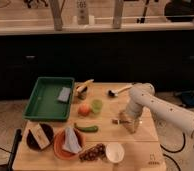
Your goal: Place fork in table surface
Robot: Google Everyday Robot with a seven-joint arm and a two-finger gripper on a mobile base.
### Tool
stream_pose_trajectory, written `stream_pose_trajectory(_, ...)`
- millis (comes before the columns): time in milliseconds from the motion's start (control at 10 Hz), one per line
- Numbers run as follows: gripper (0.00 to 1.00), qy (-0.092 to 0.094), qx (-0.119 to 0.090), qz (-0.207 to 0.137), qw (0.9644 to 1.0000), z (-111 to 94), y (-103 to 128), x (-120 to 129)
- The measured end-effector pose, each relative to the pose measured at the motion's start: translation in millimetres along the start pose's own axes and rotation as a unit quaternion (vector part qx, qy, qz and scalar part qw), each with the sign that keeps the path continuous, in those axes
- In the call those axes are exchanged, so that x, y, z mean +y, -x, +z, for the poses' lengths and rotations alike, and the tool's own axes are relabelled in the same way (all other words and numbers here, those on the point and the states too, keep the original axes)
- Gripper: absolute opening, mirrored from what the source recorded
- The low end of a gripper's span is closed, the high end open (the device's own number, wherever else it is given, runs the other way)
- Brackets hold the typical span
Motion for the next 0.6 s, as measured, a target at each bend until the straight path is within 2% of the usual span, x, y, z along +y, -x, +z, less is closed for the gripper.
stream_pose_trajectory(200, 0.12, 0.002, -0.001, -0.002, 1.0000, -4.4, 2.1, 0.0)
stream_pose_trajectory(300, 0.04, 0.003, 0.001, -0.003, 1.0000, -5.9, 1.4, 1.2)
stream_pose_trajectory(400, 0.00, 0.009, 0.001, -0.004, 1.0000, -4.7, 1.6, 6.4)
stream_pose_trajectory(600, 0.00, 0.010, 0.001, -0.002, 0.9999, -5.9, 0.2, 7.4)
